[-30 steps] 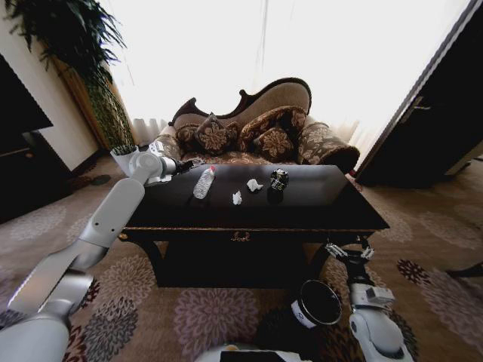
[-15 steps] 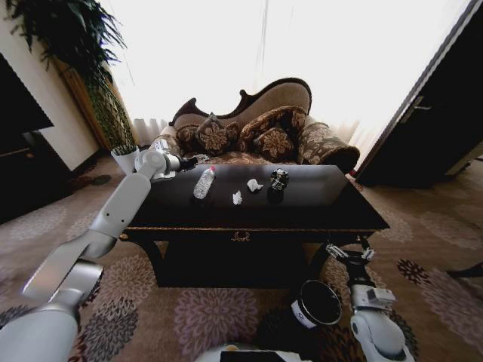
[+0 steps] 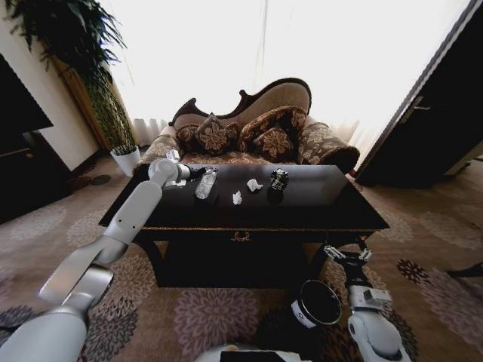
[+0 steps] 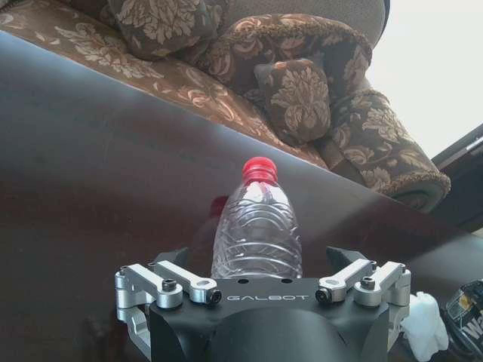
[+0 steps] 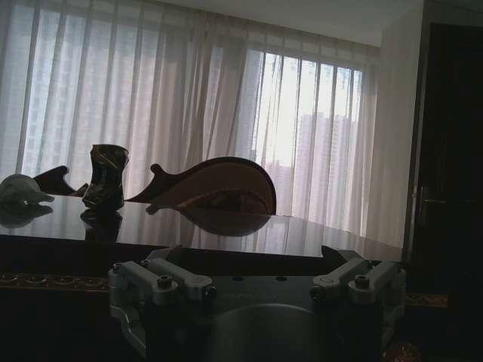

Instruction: Move to the front of the table and place the trash on the table into the trash bin.

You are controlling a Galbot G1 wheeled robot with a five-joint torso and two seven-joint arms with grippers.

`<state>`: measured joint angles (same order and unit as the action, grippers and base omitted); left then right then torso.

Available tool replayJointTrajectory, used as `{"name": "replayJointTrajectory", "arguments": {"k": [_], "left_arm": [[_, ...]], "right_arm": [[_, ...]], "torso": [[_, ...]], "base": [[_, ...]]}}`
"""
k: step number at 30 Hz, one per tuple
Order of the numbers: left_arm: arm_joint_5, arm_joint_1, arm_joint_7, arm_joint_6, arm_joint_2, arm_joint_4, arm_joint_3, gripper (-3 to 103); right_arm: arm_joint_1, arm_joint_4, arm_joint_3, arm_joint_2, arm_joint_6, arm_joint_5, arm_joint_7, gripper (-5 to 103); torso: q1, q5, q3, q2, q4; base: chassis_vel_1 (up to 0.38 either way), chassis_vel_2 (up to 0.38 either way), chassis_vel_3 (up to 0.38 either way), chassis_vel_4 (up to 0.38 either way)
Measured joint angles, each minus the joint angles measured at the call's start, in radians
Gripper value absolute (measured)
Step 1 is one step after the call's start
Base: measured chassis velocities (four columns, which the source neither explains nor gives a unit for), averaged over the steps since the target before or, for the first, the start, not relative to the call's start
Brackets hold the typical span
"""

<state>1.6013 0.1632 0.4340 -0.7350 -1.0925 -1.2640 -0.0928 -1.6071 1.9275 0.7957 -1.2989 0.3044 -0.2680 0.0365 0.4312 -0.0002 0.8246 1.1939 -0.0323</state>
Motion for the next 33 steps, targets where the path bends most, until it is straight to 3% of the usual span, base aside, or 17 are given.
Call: {"name": "replayJointTrajectory", "arguments": {"k": [20,25,26,29,30,33], "left_arm": [[-0.052,-0.003,-0.024,0.007,-0.013,0.004,-0.092,102],[-0.052,-0.013,-0.027,0.007,-0.006,0.006,-0.108,92],[-0.052,-0.013,-0.031,0.007,0.0,0.005,-0.11,78],[-0.051,-0.012,-0.032,0.007,0.003,0.0,-0.109,72],[-0.051,-0.012,-0.032,0.006,0.005,-0.003,-0.109,64],[-0.049,-0.012,-0.036,0.003,0.021,-0.029,-0.108,77]], "right_arm": [[0.003,-0.006,-0.005,-0.007,0.007,0.002,0.0,100],[0.005,-0.007,-0.007,-0.008,0.008,0.002,0.0,100],[0.006,-0.007,-0.009,-0.007,0.008,0.002,0.0,100],[0.007,-0.007,-0.009,-0.006,0.009,0.002,0.0,100],[0.007,-0.008,-0.01,-0.006,0.009,0.002,-0.001,100],[0.007,-0.008,-0.012,-0.005,0.009,0.002,-0.001,100]], "torso": [[-0.001,0.0005,-0.001,0.001,0.0004],[0.0,0.0001,0.0,0.001,0.0003],[0.0,0.0,0.0,0.0,0.0004],[0.0,-0.0001,0.0,0.0,0.0],[0.0,-0.0002,0.0,0.0,-0.0003],[0.001,-0.0004,0.0,0.0,-0.0011]], "base": [[0.0,0.0,0.0,0.0],[0.0,0.0,0.0,0.0],[0.0,0.0,0.0,0.0],[0.0,0.0,0.0,0.0],[0.0,0.0,0.0,0.0],[0.0,0.0,0.0,0.0]]}}
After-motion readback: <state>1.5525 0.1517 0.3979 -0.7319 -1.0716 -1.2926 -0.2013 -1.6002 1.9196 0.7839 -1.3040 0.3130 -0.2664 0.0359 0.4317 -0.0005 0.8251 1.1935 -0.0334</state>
